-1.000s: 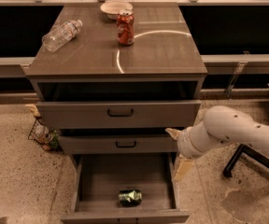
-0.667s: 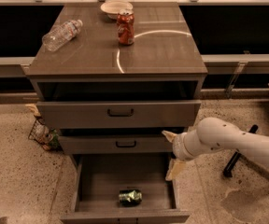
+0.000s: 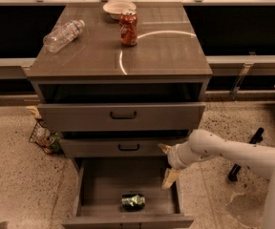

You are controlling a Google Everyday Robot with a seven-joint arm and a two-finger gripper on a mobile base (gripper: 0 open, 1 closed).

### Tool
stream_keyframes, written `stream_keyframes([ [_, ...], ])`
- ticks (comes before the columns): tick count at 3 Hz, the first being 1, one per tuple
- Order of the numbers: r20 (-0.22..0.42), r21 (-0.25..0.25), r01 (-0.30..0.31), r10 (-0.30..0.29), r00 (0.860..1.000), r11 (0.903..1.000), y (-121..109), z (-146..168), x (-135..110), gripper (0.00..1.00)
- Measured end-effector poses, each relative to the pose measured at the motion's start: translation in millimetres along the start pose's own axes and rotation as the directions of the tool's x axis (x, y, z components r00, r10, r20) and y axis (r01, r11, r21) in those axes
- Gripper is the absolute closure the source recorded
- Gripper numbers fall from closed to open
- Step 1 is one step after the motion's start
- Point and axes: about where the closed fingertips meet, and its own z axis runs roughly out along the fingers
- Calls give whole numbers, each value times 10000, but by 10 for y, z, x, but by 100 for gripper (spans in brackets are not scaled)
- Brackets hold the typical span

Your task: Pick green can from bottom drawer and place on counter

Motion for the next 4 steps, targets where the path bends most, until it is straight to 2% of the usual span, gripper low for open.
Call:
stream_keyframes([
  [1, 66, -951, 63, -57, 10000, 9954, 202, 356, 161, 0],
  [2, -151, -1365, 47, -68, 9999, 9906, 325, 658, 246, 0],
  [3, -183, -1376, 38, -64, 9998, 9905, 331, 713, 253, 0],
  [4, 46, -1576, -230, 241, 9997, 9872, 431, 1016, 408, 0],
])
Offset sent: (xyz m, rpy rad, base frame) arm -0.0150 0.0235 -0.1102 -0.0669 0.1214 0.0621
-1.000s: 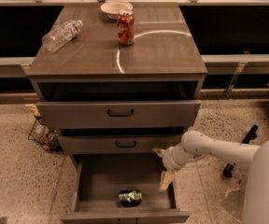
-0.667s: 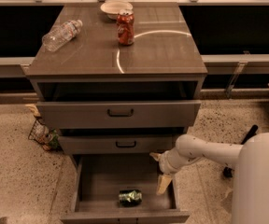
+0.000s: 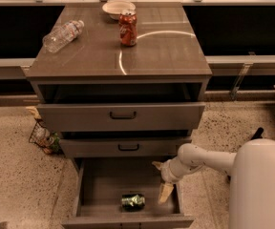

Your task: Pick green can from bottom drawer and place on counter

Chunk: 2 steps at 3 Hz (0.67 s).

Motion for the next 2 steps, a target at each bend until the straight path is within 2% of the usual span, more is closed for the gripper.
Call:
stream_keyframes([
  [1, 435, -274, 17, -5, 9991, 9996, 14, 549, 165, 0],
  [2, 817, -336, 201, -173, 9965, 9992, -21, 956, 266, 0],
])
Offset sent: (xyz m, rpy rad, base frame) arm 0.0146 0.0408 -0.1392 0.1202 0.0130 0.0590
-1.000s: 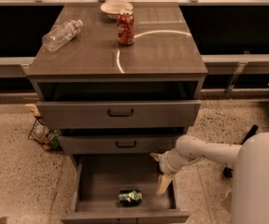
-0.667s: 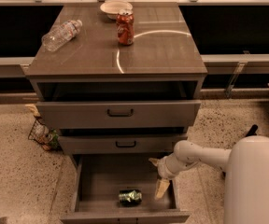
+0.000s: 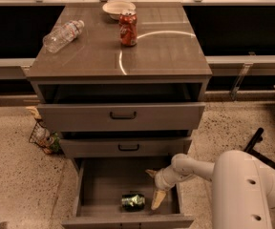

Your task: Pick green can from bottom drawer and place on counter

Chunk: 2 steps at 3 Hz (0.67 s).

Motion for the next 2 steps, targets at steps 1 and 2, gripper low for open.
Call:
stream_keyframes([
  [1, 286, 74, 251, -253, 9993, 9997, -97, 271, 26, 0],
  [2, 443, 104, 402, -406, 9982, 9991, -165, 540, -1, 0],
])
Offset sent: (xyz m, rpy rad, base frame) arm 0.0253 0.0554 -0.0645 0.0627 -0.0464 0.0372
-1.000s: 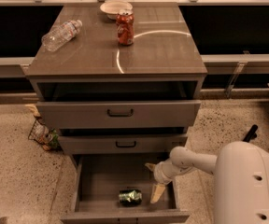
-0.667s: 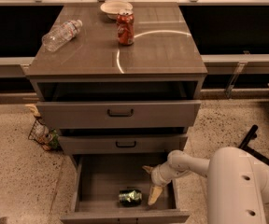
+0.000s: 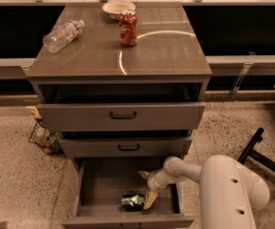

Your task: Pick green can from bottom drawer and place on counter

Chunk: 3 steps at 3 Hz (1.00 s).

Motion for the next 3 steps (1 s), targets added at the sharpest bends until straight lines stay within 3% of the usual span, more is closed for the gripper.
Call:
stream_keyframes([
  [2, -80, -85, -155, 154, 9998, 9998, 36, 470, -78, 0],
  [3, -132, -146, -113, 111, 9999, 9998, 71, 589, -122, 17],
])
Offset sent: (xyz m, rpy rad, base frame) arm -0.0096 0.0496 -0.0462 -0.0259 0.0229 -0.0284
